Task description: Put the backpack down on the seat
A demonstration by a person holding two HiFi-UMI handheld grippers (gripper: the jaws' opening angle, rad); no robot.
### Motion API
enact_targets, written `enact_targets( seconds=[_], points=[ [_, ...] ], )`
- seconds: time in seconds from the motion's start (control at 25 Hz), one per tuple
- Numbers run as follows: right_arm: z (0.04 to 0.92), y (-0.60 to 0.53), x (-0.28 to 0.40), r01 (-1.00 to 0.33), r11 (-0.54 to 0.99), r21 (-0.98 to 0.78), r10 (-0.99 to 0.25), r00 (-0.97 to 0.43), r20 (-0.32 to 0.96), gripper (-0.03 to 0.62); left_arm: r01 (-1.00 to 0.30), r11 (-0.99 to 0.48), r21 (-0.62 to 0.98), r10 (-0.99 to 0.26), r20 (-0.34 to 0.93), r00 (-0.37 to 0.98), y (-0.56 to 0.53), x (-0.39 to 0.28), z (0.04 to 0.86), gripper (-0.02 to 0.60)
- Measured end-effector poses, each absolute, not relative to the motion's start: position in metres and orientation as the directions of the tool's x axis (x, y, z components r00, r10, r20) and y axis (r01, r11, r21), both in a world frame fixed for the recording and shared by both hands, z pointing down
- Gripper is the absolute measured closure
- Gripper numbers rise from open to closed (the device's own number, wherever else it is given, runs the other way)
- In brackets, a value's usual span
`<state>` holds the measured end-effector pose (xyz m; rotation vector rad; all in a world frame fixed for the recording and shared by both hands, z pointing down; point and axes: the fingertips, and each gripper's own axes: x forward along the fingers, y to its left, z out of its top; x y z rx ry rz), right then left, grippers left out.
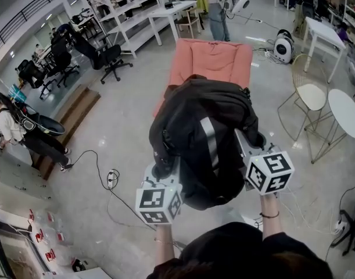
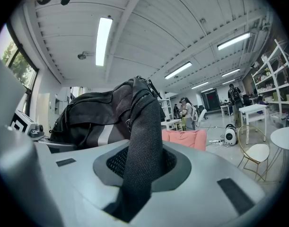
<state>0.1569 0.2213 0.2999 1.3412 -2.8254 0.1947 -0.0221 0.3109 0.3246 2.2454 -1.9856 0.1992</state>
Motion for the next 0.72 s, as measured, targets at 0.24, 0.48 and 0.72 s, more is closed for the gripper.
enact_targets(
  seconds=[0.24, 0.48, 0.72],
  points=[
    [0.295, 0.162, 0.148, -0.755, 0.645, -0.121, -0.755, -0.654, 0.054, 0.517, -0.995, -0.097, 0.011, -0.978, 0.184, 0.098, 0.254, -0.029, 0.319, 0.483],
    [0.291, 0.105, 0.134, -0.733, 0.670, -0.120, -0.733, -0.678, 0.053, 0.517, -0.998, -0.065, 0.011, -0.981, 0.184, 0.066, 0.202, -0.041, 0.315, 0.483],
    [0.288, 0.058, 0.125, -0.707, 0.696, -0.124, -0.708, -0.705, 0.048, 0.517, -0.999, -0.035, 0.014, -0.982, 0.187, 0.037, 0.161, -0.047, 0.313, 0.483]
  ],
)
